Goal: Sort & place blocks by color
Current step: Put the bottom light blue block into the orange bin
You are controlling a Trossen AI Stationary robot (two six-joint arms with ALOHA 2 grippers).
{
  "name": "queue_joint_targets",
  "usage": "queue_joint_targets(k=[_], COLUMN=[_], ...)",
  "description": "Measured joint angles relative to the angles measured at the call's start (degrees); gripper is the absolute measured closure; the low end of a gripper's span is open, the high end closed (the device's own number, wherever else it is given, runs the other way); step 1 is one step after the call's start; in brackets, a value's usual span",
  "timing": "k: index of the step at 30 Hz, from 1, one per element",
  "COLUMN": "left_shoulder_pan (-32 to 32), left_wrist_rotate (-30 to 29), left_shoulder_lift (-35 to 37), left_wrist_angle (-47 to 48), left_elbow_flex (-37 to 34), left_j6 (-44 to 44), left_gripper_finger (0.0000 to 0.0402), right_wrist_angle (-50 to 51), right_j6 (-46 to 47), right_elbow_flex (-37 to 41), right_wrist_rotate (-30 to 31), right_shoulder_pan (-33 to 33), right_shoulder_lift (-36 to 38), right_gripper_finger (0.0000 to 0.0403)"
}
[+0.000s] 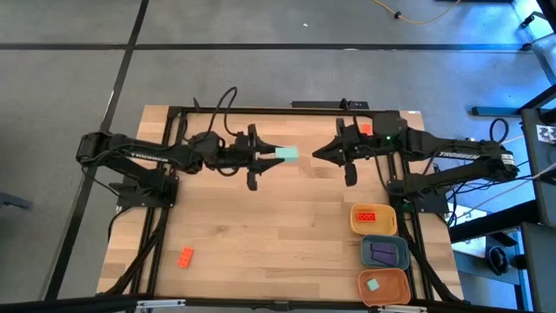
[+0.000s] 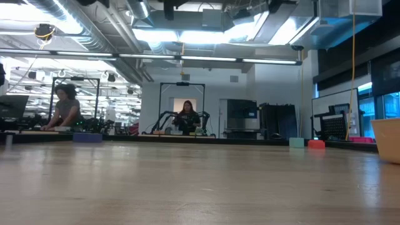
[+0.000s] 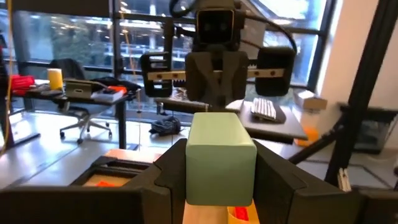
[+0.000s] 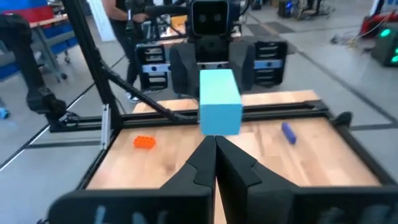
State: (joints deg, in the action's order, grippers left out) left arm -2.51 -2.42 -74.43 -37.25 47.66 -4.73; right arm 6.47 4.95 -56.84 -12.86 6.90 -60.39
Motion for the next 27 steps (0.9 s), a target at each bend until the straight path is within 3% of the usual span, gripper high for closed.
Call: queue_joint_targets(k=[12, 20, 24, 27], left_shoulder_pan=[-0.1, -0.1, -0.1, -0.1], left_wrist_rotate=[2.1, 2.1, 2.1, 2.1], left_shoulder_lift=[-0.6, -0.8, -0.8, -0.8], left_wrist_angle=[0.0, 0.5, 0.5, 0.5], left_elbow_flex=[2.2, 2.2, 2.2, 2.2], left_j6=[2.8, 2.8, 2.9, 2.9], left_gripper_finger=[0.0278, 0.0278, 0.0278, 0.0278], right_wrist_angle=[-3.6, -6.1, -5.4, -4.7], right_j6=[4.1, 6.6, 9.9, 11.8], right_elbow_flex=[0.0, 0.0, 0.0, 0.0], right_wrist_rotate=[-0.7, 4.1, 4.2, 4.2], right_shoulder_pan=[-0.4, -2.0, -1.9, -1.9], right_shoulder_lift=[-2.2, -2.6, -2.6, -2.6], right_gripper_finger=[0.0399, 0.0388, 0.0368, 0.0327])
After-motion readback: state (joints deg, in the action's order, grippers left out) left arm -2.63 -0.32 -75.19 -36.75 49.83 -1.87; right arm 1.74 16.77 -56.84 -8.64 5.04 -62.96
